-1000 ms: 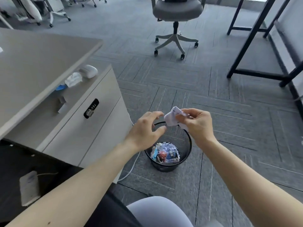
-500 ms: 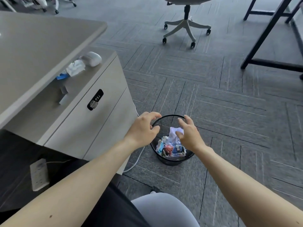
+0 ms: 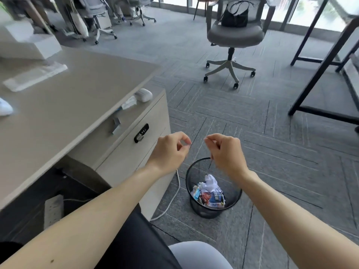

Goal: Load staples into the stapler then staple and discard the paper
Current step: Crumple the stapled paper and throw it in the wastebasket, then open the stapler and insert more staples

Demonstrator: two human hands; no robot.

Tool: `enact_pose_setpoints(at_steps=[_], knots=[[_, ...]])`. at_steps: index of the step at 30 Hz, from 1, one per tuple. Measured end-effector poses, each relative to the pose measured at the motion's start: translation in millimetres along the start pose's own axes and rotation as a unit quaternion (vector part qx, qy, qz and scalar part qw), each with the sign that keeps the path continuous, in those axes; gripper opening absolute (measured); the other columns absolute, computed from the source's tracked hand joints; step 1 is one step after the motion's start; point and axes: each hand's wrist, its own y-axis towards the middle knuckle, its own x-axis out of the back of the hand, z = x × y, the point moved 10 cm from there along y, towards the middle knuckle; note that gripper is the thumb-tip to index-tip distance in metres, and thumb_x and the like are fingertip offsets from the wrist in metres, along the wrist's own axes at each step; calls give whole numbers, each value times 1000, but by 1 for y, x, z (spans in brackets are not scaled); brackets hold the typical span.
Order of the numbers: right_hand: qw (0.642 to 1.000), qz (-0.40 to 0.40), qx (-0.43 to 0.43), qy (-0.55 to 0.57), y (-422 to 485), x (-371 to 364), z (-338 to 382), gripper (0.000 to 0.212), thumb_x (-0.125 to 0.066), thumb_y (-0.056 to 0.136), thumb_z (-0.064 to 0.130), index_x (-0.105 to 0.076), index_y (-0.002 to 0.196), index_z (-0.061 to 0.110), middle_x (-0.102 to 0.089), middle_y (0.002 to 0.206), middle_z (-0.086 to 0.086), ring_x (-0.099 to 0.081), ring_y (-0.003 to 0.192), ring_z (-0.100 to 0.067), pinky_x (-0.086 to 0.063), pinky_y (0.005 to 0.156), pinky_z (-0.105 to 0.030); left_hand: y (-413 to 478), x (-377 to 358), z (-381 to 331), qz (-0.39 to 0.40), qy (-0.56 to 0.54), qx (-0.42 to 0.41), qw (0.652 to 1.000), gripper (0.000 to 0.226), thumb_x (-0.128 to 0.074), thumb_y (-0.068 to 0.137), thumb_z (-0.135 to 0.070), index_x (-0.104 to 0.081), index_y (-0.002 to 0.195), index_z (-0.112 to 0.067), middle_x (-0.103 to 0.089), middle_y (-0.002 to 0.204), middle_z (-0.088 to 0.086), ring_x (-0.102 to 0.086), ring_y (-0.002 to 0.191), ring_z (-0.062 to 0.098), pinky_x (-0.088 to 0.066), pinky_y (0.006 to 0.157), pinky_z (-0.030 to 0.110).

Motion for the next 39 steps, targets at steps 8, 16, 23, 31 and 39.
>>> enact_pose_setpoints(at_steps=[8, 16, 23, 31, 39], knots=[[986, -7, 156, 50, 13, -18, 163, 40, -65, 91, 29, -62, 59, 6, -45, 42, -1, -31, 40, -11, -28, 45, -13, -49, 134, -17, -133, 4, -29, 991, 9, -61, 91, -31, -64, 84, -28, -48, 40, -2, -42, 38, 12, -38, 48, 28], [952, 56, 294, 59, -3, -97, 308, 53, -59, 91, 26, -38, 44, 11, -29, 38, 4, -30, 39, -15, -28, 46, -28, -128, 266, 20, -241, 37, 9, 970, 13, -61, 91, -32, -66, 83, -24, -39, 38, -5, -34, 36, 12, -27, 41, 17], [924, 116, 363, 36, -20, -173, 396, 51, -60, 85, 30, -32, 44, 18, -32, 39, 2, -35, 45, -21, -41, 52, -32, -197, 345, 85, -315, 72, 88, 942, 8, -63, 90, -31, -64, 86, -25, -52, 47, -2, -43, 43, 8, -34, 50, 24], [911, 216, 349, -36, -11, -262, 459, 32, -57, 83, 29, -54, 56, 13, -52, 59, -3, -52, 64, -28, -47, 59, -34, -268, 408, 143, -383, 93, 165, 904, 15, -63, 90, -28, -63, 78, -19, -44, 43, -7, -39, 42, 9, -31, 50, 27], [903, 260, 342, -15, 10, -327, 505, 12, -59, 77, 32, -70, 81, 28, -67, 83, 2, -62, 81, -22, -54, 72, -38, -310, 436, 173, -394, 119, 209, 887, 17, -64, 90, -29, -60, 74, -27, -49, 42, -6, -41, 40, 8, -39, 52, 29]])
